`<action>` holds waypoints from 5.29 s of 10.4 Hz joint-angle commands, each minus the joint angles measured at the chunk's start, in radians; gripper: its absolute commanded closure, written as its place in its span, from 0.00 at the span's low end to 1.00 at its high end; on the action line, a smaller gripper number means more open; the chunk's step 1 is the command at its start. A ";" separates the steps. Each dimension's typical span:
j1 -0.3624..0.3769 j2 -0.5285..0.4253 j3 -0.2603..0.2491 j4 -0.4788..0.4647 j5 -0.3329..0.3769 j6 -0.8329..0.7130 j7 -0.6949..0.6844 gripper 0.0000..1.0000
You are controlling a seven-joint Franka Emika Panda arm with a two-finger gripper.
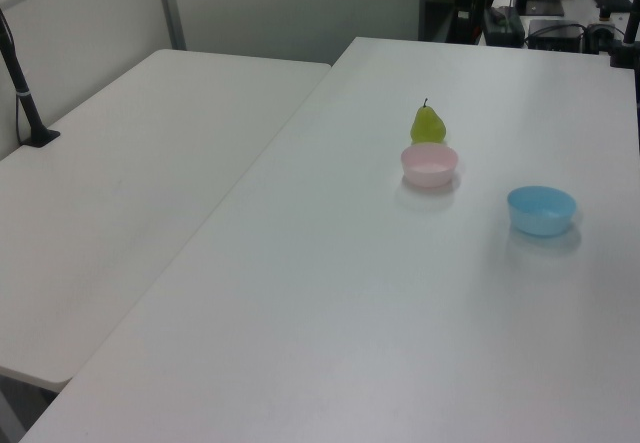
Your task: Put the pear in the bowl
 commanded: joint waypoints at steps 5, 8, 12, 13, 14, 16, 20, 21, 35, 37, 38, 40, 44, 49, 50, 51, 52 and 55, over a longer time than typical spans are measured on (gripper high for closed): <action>0.016 -0.016 -0.003 -0.032 0.015 0.021 -0.007 0.00; -0.008 -0.011 -0.005 -0.023 0.015 0.022 -0.045 0.00; -0.126 0.057 -0.005 0.021 0.004 0.035 -0.493 0.00; -0.148 0.096 -0.005 0.041 0.003 0.036 -0.487 0.00; -0.180 0.140 -0.005 0.056 0.001 0.060 -0.487 0.00; -0.206 0.211 -0.009 0.051 -0.014 0.154 -0.484 0.00; -0.202 0.363 -0.016 0.003 -0.017 0.376 -0.470 0.00; -0.202 0.384 -0.017 0.001 -0.040 0.396 -0.470 0.00; -0.193 0.408 -0.011 -0.086 -0.105 0.512 -0.406 1.00; -0.190 0.372 -0.005 -0.011 -0.103 0.385 -0.402 1.00; -0.188 0.352 -0.003 0.045 -0.091 0.311 -0.395 1.00; -0.165 0.319 -0.002 0.109 -0.093 0.175 -0.366 1.00; -0.101 0.214 0.040 0.054 -0.093 0.153 -0.246 1.00; -0.035 0.124 0.041 -0.205 -0.074 0.356 -0.174 1.00; -0.035 0.128 0.043 -0.245 -0.073 0.399 -0.174 1.00; -0.033 0.128 0.043 -0.296 -0.073 0.476 -0.174 1.00; -0.029 0.130 0.043 -0.328 -0.073 0.513 -0.174 1.00; -0.035 0.169 0.043 -0.368 -0.074 0.603 -0.183 1.00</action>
